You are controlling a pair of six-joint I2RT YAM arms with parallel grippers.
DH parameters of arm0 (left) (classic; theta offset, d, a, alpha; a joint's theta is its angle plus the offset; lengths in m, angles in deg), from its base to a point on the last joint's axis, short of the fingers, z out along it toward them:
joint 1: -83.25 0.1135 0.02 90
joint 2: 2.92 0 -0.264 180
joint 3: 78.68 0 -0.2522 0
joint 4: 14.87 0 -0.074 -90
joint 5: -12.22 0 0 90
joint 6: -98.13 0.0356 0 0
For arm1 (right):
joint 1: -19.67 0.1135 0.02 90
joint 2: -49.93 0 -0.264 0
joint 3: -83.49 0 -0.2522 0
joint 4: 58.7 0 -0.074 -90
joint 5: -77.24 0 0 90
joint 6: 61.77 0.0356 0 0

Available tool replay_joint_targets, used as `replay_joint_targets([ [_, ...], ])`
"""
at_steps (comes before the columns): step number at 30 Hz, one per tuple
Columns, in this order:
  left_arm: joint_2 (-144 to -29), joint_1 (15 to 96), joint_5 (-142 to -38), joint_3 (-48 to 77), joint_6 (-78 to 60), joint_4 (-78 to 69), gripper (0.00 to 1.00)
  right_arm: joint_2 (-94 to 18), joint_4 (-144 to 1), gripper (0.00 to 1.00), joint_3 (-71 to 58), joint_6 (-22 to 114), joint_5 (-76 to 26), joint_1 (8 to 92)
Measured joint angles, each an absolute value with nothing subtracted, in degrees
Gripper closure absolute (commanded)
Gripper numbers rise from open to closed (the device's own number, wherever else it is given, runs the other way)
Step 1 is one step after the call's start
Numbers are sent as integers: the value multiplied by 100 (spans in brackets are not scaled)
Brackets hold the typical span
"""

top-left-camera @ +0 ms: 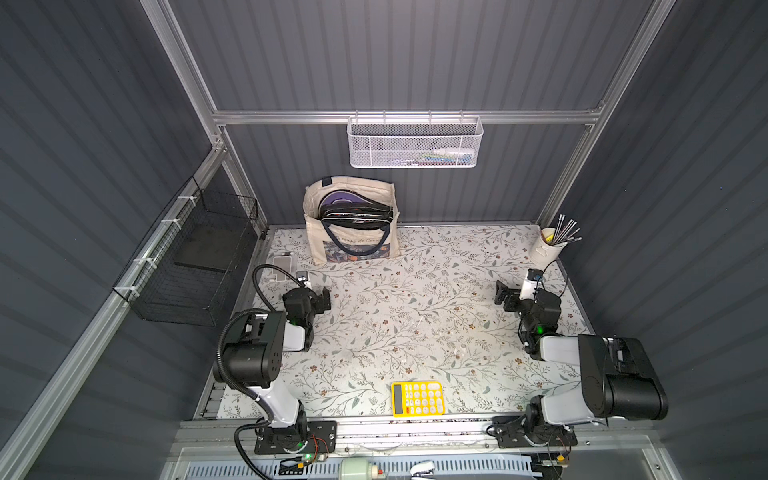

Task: Remove the ping pong set from the canvas bag
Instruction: Move the canvas bag to the center of the board.

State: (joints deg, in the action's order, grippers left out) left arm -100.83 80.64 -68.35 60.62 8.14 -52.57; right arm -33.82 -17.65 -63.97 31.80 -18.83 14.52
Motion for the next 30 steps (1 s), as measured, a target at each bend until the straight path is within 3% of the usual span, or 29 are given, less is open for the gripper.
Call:
replay_joint_targets([
  [9, -10035, 8020, -6566, 6040, 773, -5106, 0, -3353, -1778, 1, -6401, 3209, -1745, 1452],
  [15, -8861, 7902, -5639, 5253, 235, -2999, 1, -2287, -2867, 1, -6185, 3314, -867, 1697],
  [21, -8203, 7500, -4931, 3317, -604, -536, 0, -1631, -5182, 1, -4250, 4020, -377, 2265],
  [26, -7969, 7360, -5423, 2488, -958, 616, 0, -1703, -6458, 1, -2836, 4135, -526, 3164],
  [30, -8455, 7364, -5829, 1120, -875, 1798, 0, -2440, -7581, 1, -1293, 4293, -838, 3588],
])
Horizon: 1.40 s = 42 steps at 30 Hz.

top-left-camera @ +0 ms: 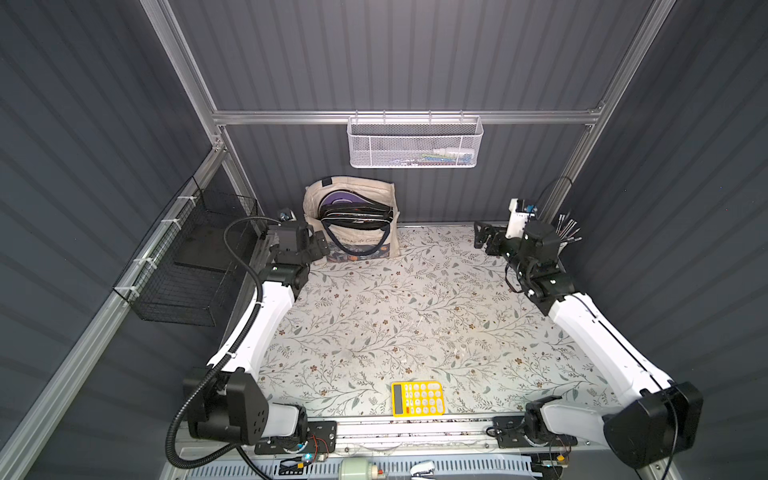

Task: Remove the ping pong set from the canvas bag
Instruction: Move the canvas bag to the center of the board.

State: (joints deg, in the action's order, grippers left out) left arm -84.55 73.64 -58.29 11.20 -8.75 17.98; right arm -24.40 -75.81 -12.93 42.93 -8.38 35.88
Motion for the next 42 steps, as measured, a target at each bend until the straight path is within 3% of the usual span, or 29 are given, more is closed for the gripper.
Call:
replay_joint_targets([
  [11, -9683, 7590, -5945, -1136, -408, 3075, 1, -4815, -9938, 1, 1957, 4671, -1562, 4407],
  [22, -11311, 7937, -6354, -2392, -91, 3490, 1, -6599, -10823, 6, 4036, 5032, -2003, 4691],
  [39, -11488, 7972, -6583, -2484, -130, 2837, 0, -7965, -11282, 8, 5480, 5316, -2121, 4910],
  [42, -11615, 7972, -6513, -2491, -130, 2841, 5, -8052, -11280, 9, 5485, 5346, -2117, 4923],
])
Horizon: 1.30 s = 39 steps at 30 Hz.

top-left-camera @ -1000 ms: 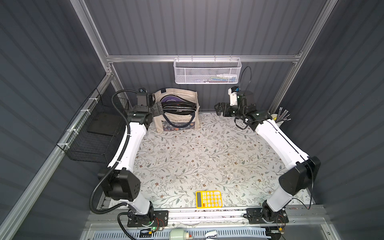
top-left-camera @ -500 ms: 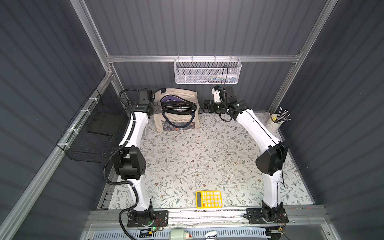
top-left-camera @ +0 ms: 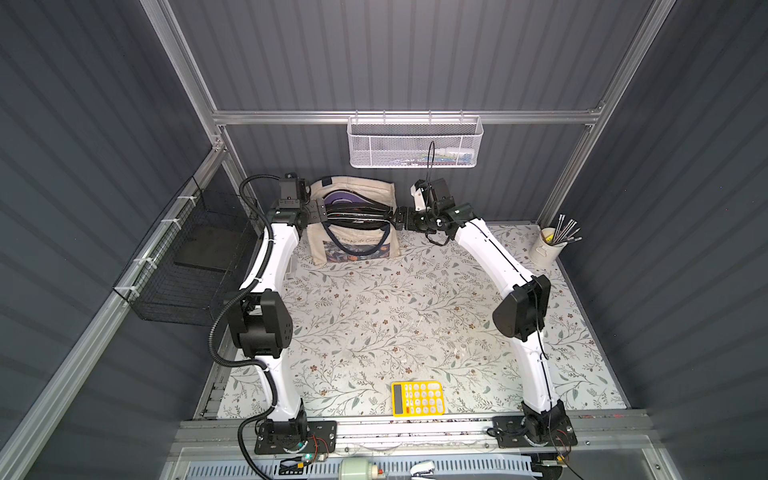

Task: Remove the ping pong set from the canvas bag
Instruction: Move the canvas bag to the center of the board.

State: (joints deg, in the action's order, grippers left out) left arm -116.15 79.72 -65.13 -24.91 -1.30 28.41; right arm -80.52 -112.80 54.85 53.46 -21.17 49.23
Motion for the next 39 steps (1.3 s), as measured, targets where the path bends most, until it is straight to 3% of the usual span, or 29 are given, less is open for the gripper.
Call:
replay_joint_targets([
  [3, -11799, 7996, -6441, -2548, -150, 2865, 14, -8094, -11284, 10, 5539, 5373, -2110, 4934],
  [8, -11978, 8000, -6387, -2609, -150, 2869, 18, -8282, -11258, 9, 5915, 5381, -2075, 4958],
  [10, -11976, 8005, -6387, -2609, -167, 2845, 26, -8378, -11232, 9, 6066, 5397, -2045, 4980],
  [12, -11976, 8005, -6389, -2609, -198, 2819, 41, -8481, -11223, 9, 6195, 5418, -2010, 5006],
  [14, -11974, 8005, -6435, -2594, -279, 2791, 85, -8573, -11164, 11, 6252, 5467, -1964, 5015],
  [15, -11960, 8003, -6463, -2567, -274, 2749, 99, -8614, -11131, 13, 6256, 5484, -1940, 5021],
  [21, -11689, 7994, -6701, -1971, -357, 2358, 100, -8885, -10864, 47, 6241, 5668, -1758, 5037],
  [25, -11434, 7998, -6848, -1597, -414, 2188, 100, -8889, -10659, 100, 6189, 5714, -1669, 5059],
  [30, -11274, 7998, -7007, -1391, -488, 2157, 100, -8820, -10464, 100, 5994, 5716, -1594, 5087],
  [39, -11047, 8005, -7176, -1173, -635, 2251, 100, -7818, -10270, 100, 4503, 5346, -1378, 5225],
])
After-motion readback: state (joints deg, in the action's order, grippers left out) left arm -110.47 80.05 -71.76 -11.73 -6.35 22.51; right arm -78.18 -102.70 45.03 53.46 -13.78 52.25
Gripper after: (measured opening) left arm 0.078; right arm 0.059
